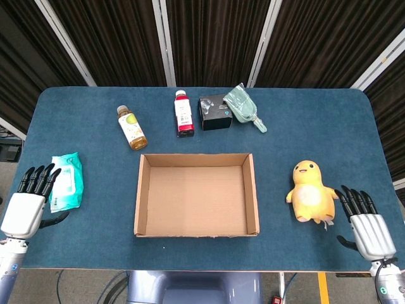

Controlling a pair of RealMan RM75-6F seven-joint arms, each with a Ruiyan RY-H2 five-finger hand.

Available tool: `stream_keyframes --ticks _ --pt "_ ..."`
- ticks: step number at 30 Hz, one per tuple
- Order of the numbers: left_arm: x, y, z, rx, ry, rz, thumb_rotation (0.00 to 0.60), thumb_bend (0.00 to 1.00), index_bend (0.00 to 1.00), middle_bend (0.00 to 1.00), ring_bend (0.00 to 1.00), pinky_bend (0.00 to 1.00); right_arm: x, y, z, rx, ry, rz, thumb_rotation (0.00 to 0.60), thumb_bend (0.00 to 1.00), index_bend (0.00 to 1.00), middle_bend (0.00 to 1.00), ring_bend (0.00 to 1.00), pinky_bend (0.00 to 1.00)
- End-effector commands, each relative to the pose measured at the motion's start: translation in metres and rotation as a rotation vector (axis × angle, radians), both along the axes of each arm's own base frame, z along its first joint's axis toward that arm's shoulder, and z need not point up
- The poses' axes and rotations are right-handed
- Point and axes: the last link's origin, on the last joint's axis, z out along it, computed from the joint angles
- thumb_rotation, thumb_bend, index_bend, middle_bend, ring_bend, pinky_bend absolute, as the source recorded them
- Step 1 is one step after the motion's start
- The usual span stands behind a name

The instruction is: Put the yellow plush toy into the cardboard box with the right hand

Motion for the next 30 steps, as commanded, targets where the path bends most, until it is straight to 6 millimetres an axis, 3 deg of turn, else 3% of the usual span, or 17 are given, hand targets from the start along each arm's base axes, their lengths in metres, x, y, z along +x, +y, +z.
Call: stream_keyframes --ticks 1,10,17,30 --pt "0.0 -0.001 0.002 0.003 -0.004 -0.001 0.551 0.0 0.0 0.0 0.0 0.0 0.008 -0.002 -0.009 0.063 -0.012 0.019 0.6 0.0 0.0 0.0 0.0 0.0" --pt "0.001 0.001 0.002 0.002 -0.009 0.0 0.554 0.0 0.0 0.0 0.0 0.0 0.034 -0.023 -0.037 0.188 0.029 0.096 0.6 0.0 0.0 0.0 0.0 0.0" --pt "-0.003 0.006 0.002 0.016 -0.002 0.026 0.553 0.0 0.0 0.0 0.0 0.0 0.042 -0.045 -0.053 0.235 0.065 0.122 0.6 0.0 0.0 0.0 0.0 0.0" --pt "-0.016 0.02 -0.002 0.04 0.063 0.096 0.555 0.0 0.0 0.0 0.0 0.0 0.028 -0.077 -0.067 0.293 0.131 0.092 0.6 0.0 0.0 0.0 0.0 0.0"
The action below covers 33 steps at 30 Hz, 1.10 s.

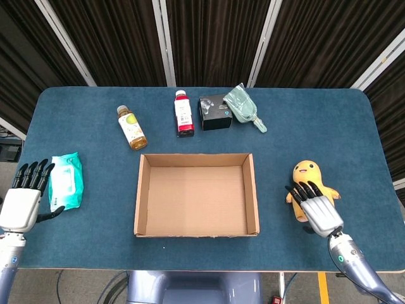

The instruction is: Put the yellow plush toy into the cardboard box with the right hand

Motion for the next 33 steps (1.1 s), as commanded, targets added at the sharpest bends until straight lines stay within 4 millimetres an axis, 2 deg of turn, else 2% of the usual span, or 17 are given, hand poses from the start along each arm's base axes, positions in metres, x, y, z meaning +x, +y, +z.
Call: stream_keyframes --ticks 1,8,14,17,19,20,21,22,26,29,33 --pt "-0.004 0.006 -0.003 0.01 0.037 0.023 0.552 0.0 0.0 0.0 0.0 0.0 -0.005 -0.009 -0.005 0.021 0.018 -0.008 0.6 0.0 0.0 0.0 0.0 0.0" --pt "-0.007 0.01 -0.006 0.015 0.048 0.051 0.553 0.0 0.0 0.0 0.0 0.0 -0.026 -0.026 -0.009 0.047 0.062 -0.04 0.6 0.0 0.0 0.0 0.0 0.0" --pt "-0.011 0.015 -0.008 0.038 0.101 0.078 0.556 0.0 0.0 0.0 0.0 0.0 -0.031 -0.039 -0.015 0.061 0.032 -0.049 0.6 0.0 0.0 0.0 0.0 0.01" --pt "-0.012 0.016 -0.01 0.038 0.102 0.092 0.559 0.0 0.0 0.0 0.0 0.0 -0.035 -0.048 -0.02 0.073 0.019 -0.045 0.6 0.04 0.0 0.0 0.0 0.08" --pt "-0.013 0.017 -0.011 0.035 0.103 0.099 0.562 0.0 0.0 0.0 0.0 0.0 -0.037 -0.051 -0.022 0.074 0.017 -0.036 0.6 0.1 0.02 0.0 0.0 0.22" --pt "-0.014 0.017 -0.011 0.033 0.105 0.104 0.562 0.0 0.0 0.0 0.0 0.0 -0.037 -0.052 -0.022 0.073 0.015 -0.027 0.6 0.12 0.04 0.0 0.01 0.27" --pt "-0.015 0.017 -0.011 0.03 0.108 0.112 0.562 0.0 0.0 0.0 0.0 0.0 -0.038 -0.054 -0.023 0.071 0.014 -0.018 0.6 0.16 0.1 0.03 0.05 0.35" --pt "-0.016 0.017 -0.011 0.028 0.111 0.12 0.565 0.0 0.0 0.0 0.0 0.0 -0.038 -0.054 -0.023 0.072 0.012 -0.011 0.6 0.19 0.19 0.09 0.12 0.43" --pt "-0.017 0.017 -0.011 0.02 0.106 0.146 0.562 0.0 0.0 0.0 0.0 0.0 -0.043 -0.057 -0.021 0.073 0.009 -0.006 0.6 0.33 0.43 0.33 0.38 0.62" --pt "-0.014 0.015 -0.008 0.02 0.09 0.152 0.566 0.0 0.0 0.0 0.0 0.0 -0.045 -0.059 -0.016 0.064 -0.003 -0.005 0.6 0.45 0.55 0.42 0.45 0.69" --pt "-0.009 0.01 -0.003 0.025 0.077 0.139 0.57 0.0 0.0 0.0 0.0 0.0 -0.041 -0.057 -0.001 0.027 0.015 0.054 0.6 0.52 0.62 0.45 0.49 0.74"
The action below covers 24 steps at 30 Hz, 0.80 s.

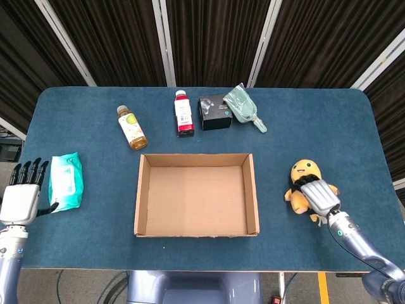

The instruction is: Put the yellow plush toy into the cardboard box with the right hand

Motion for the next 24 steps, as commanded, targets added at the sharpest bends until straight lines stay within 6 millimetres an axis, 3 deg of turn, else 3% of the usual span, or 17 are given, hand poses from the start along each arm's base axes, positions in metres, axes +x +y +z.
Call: stream_keyframes --ticks 1,8,12,20,24 --pt "0.002 -0.004 0.005 0.003 -0.006 -0.004 0.571 0.0 0.0 0.0 0.0 0.0 0.006 0.003 0.016 -0.037 0.024 0.068 0.6 0.53 0.63 0.46 0.5 0.75" --pt "0.004 -0.009 0.013 0.013 -0.034 -0.011 0.571 0.0 0.0 0.0 0.0 0.0 0.033 0.014 0.051 -0.138 0.074 0.178 0.6 0.53 0.63 0.46 0.5 0.75" --pt "0.005 -0.01 0.016 0.018 -0.044 -0.015 0.569 0.0 0.0 0.0 0.0 0.0 0.063 0.02 0.067 -0.183 0.118 0.249 0.6 0.53 0.63 0.46 0.5 0.75" --pt "0.003 -0.01 0.021 0.018 -0.069 -0.009 0.57 0.0 0.0 0.0 0.0 0.0 0.146 0.027 0.084 -0.217 0.171 0.387 0.6 0.53 0.63 0.46 0.5 0.75" --pt "0.003 -0.011 0.023 0.008 -0.083 -0.015 0.568 0.0 0.0 0.0 0.0 0.0 0.2 0.029 0.087 -0.215 0.133 0.453 0.6 0.52 0.63 0.46 0.5 0.75"
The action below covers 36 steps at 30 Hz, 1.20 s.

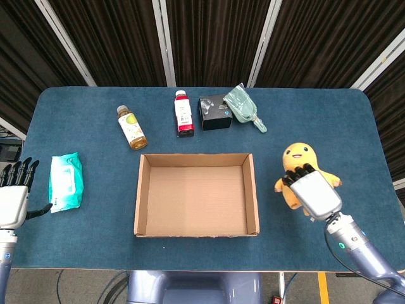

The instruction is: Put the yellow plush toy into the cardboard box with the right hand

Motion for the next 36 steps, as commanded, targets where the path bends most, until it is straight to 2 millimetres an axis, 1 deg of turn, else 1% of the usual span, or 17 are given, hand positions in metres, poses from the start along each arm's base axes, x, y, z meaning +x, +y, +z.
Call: stream_keyframes --ticks 1,2,5,9,11,16,18,20,21,22,23,24,25,26,28,31,36 --pt "0.0 -0.001 0.0 -0.011 -0.003 -0.006 0.569 0.0 0.0 0.0 0.0 0.0 0.068 -0.002 0.012 -0.01 0.002 0.095 0.6 0.52 0.62 0.46 0.5 0.75" --pt "-0.001 -0.001 0.0 -0.016 -0.003 -0.005 0.57 0.0 0.0 0.0 0.0 0.0 0.082 -0.002 0.009 0.0 -0.01 0.119 0.6 0.52 0.62 0.46 0.5 0.75" --pt "-0.002 -0.001 -0.003 -0.033 -0.005 -0.001 0.572 0.0 0.0 0.0 0.0 0.0 0.108 -0.003 -0.003 0.012 -0.017 0.163 0.6 0.51 0.61 0.46 0.5 0.75" --pt "0.002 -0.003 -0.005 -0.049 -0.005 -0.027 0.577 0.0 0.0 0.0 0.0 0.0 0.141 -0.003 -0.042 0.111 -0.054 0.179 0.6 0.49 0.6 0.45 0.5 0.75" --pt "0.003 -0.004 -0.005 -0.048 -0.007 -0.035 0.584 0.0 0.0 0.0 0.0 0.0 0.151 -0.002 -0.057 0.135 -0.065 0.184 0.6 0.48 0.6 0.45 0.5 0.75" --pt "0.002 -0.007 -0.004 -0.059 -0.026 -0.036 0.592 0.0 0.0 0.0 0.0 0.0 0.186 0.009 -0.111 0.129 -0.085 0.208 0.6 0.47 0.57 0.42 0.48 0.75" --pt "0.002 -0.007 -0.003 -0.059 -0.03 -0.038 0.592 0.0 0.0 0.0 0.0 0.0 0.194 0.017 -0.127 0.128 -0.082 0.205 0.6 0.42 0.5 0.38 0.46 0.75" --pt "0.001 -0.008 -0.002 -0.063 -0.036 -0.036 0.591 0.0 0.0 0.0 0.0 0.0 0.201 0.023 -0.139 0.125 -0.085 0.194 0.6 0.33 0.32 0.29 0.41 0.71" --pt "0.001 -0.008 -0.002 -0.07 -0.043 -0.034 0.591 0.0 0.0 0.0 0.0 0.0 0.203 0.027 -0.144 0.125 -0.09 0.184 0.6 0.25 0.2 0.2 0.34 0.65" --pt "0.001 -0.009 -0.002 -0.077 -0.05 -0.033 0.591 0.0 0.0 0.0 0.0 0.0 0.204 0.03 -0.149 0.121 -0.092 0.173 0.6 0.17 0.11 0.12 0.25 0.58" --pt "0.001 -0.009 -0.002 -0.082 -0.056 -0.032 0.592 0.0 0.0 0.0 0.0 0.0 0.205 0.034 -0.154 0.129 -0.089 0.164 0.6 0.11 0.06 0.07 0.18 0.51" --pt "0.001 -0.009 -0.002 -0.085 -0.057 -0.034 0.593 0.0 0.0 0.0 0.0 0.0 0.206 0.037 -0.157 0.142 -0.092 0.15 0.6 0.04 0.01 0.01 0.08 0.41" --pt "0.001 -0.009 -0.002 -0.087 -0.058 -0.036 0.592 0.0 0.0 0.0 0.0 0.0 0.206 0.039 -0.158 0.152 -0.098 0.136 0.6 0.01 0.0 0.0 0.02 0.32" --pt "0.001 -0.009 -0.001 -0.089 -0.058 -0.037 0.592 0.0 0.0 0.0 0.0 0.0 0.206 0.039 -0.159 0.157 -0.099 0.125 0.6 0.0 0.0 0.0 0.0 0.26" --pt "0.001 -0.01 -0.001 -0.092 -0.062 -0.042 0.591 0.0 0.0 0.0 0.0 0.0 0.206 0.037 -0.158 0.148 -0.1 0.11 0.6 0.0 0.0 0.0 0.0 0.2" --pt "0.002 -0.011 0.0 -0.089 -0.064 -0.047 0.59 0.0 0.0 0.0 0.0 0.0 0.205 0.032 -0.152 0.118 -0.113 0.097 0.6 0.0 0.0 0.0 0.0 0.14" --pt "0.003 -0.012 0.001 -0.083 -0.068 -0.054 0.592 0.0 0.0 0.0 0.0 0.0 0.196 0.026 -0.134 0.078 -0.127 0.066 0.6 0.0 0.0 0.0 0.0 0.11"
